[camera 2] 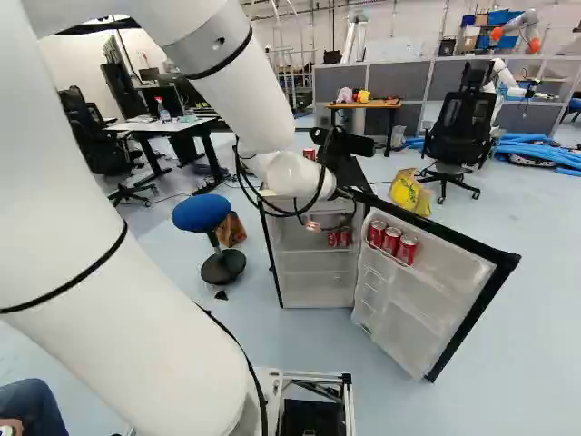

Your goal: Grab a drink from the fridge

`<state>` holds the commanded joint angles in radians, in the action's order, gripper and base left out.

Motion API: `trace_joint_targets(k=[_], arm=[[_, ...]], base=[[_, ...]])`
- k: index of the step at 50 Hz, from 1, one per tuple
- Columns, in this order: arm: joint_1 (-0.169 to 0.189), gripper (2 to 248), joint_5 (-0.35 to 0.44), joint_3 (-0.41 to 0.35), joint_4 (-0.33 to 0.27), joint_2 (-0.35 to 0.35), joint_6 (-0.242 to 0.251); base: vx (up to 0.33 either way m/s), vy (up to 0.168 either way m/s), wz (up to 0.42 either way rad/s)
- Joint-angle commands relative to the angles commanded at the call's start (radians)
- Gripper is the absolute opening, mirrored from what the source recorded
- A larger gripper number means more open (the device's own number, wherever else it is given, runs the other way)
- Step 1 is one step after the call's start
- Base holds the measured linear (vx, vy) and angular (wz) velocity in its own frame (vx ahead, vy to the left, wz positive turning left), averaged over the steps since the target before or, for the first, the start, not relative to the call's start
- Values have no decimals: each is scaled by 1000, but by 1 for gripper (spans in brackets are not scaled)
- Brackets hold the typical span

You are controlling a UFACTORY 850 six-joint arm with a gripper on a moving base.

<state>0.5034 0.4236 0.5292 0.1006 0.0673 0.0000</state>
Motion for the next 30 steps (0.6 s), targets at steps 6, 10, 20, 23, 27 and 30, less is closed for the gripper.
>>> trace_joint_targets(k=[6, 10, 20, 23, 27, 30], arm=[[22, 247, 0, 3, -18, -4, 0], [38, 247, 0, 7, -32, -7, 0], [74, 247, 0, 18, -70, -19, 0], [84, 247, 0, 25, -79, -25, 0], [95, 247, -1, 37, -85, -37, 0], [104, 247, -2, 46, -86, -46, 0]], base=[[0, 0, 0], [0, 0, 0], [0, 0, 0], [0, 0, 0], [0, 0, 0], [0, 0, 0]])
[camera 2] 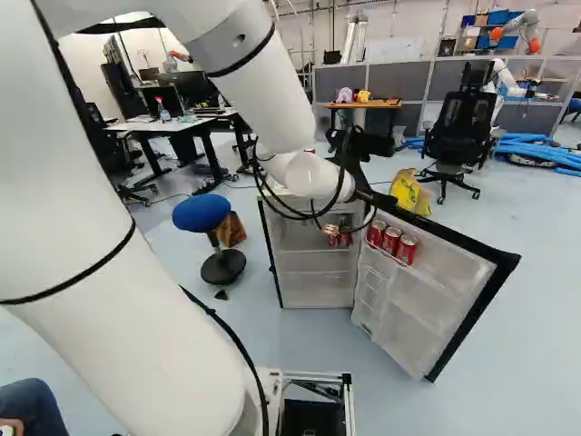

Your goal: Grab a drink from the fridge

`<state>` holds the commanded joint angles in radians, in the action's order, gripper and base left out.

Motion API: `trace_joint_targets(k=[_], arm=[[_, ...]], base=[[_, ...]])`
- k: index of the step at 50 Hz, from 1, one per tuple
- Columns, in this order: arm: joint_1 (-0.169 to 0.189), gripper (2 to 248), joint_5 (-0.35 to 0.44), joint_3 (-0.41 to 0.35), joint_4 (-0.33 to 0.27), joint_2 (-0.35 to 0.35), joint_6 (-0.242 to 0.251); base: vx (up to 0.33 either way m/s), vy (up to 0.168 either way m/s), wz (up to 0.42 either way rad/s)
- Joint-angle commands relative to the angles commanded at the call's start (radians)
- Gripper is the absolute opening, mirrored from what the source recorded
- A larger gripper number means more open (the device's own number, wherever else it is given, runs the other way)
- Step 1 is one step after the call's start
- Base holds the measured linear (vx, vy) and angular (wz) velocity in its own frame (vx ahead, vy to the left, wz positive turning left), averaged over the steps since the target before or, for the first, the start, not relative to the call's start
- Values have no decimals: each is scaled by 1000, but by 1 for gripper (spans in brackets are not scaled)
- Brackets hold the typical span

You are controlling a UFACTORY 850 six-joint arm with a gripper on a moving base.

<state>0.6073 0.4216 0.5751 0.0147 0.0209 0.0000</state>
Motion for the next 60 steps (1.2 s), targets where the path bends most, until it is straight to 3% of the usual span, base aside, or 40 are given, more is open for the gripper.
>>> trace_joint_targets(k=[60], arm=[[143, 247, -52, 216, 0, -174, 0]], base=[[0, 0, 0]])
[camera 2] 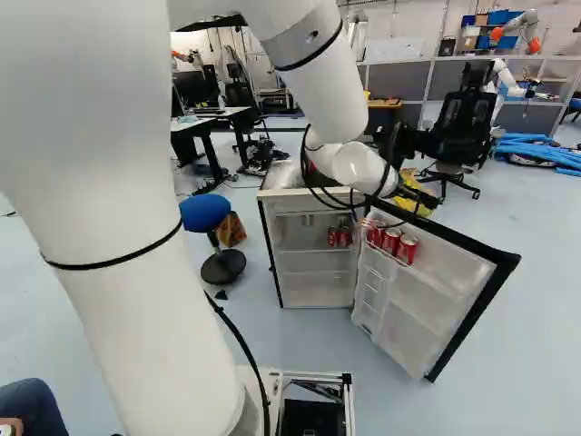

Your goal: Grab a drink from the fridge

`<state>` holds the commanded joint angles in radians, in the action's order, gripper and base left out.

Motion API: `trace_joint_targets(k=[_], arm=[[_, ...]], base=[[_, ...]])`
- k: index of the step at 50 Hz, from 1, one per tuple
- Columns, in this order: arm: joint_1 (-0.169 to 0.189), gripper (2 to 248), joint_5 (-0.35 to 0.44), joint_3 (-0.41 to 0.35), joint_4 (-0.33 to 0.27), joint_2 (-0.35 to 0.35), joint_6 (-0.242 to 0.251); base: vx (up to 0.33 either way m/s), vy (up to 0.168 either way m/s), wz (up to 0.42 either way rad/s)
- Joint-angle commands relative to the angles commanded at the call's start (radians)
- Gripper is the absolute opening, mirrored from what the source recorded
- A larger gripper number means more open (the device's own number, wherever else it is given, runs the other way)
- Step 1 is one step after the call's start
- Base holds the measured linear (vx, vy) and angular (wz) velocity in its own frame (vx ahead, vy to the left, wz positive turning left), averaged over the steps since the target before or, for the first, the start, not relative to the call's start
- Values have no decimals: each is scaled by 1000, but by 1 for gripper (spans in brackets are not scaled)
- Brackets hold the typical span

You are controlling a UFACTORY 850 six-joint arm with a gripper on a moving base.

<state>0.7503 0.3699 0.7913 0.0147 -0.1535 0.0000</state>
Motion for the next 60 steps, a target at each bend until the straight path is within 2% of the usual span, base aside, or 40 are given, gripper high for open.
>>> trace_joint_targets(k=[23, 46, 60], arm=[[29, 247, -55, 122, 0, -60, 0], [47, 247, -176, 259, 0, -131, 0], [50, 247, -280, 346, 0, -176, 0]], base=[[0, 0, 0], [0, 0, 0], [0, 0, 0]])
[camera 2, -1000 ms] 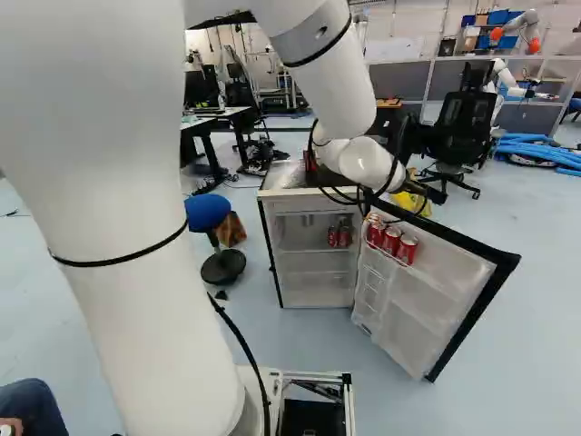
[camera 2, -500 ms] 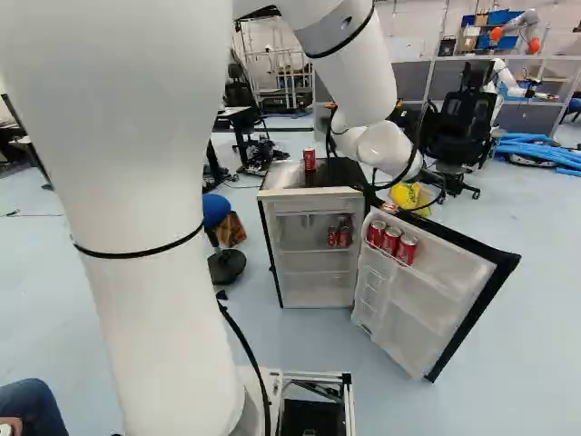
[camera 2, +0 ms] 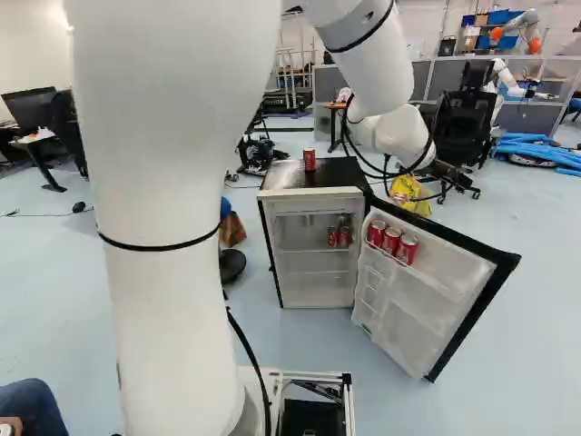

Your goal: Grab a drink from the fridge

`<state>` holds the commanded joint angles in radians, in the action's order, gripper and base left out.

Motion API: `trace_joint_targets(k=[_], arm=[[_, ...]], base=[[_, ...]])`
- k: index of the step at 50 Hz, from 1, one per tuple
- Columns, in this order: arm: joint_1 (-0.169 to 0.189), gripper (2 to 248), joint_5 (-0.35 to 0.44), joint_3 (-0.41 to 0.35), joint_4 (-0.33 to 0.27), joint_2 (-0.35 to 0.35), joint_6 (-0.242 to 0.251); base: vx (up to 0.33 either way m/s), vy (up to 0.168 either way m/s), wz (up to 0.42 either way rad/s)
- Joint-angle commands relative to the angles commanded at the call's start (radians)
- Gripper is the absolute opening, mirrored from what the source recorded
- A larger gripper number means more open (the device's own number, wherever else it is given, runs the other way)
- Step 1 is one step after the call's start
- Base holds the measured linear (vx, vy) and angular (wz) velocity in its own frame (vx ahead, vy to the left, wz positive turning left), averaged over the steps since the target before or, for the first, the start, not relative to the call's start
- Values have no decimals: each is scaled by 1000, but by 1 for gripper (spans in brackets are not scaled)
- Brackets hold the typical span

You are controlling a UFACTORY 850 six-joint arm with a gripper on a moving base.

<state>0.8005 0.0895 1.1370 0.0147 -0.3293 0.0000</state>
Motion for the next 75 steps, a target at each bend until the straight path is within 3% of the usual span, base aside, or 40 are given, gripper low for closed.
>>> trace_joint_targets(k=[22, 75], arm=[[3, 247, -180, 139, 0, -70, 0], [19, 247, -588, 485, 0, -331, 0]], base=[[0, 0, 0], [0, 0, 0]])
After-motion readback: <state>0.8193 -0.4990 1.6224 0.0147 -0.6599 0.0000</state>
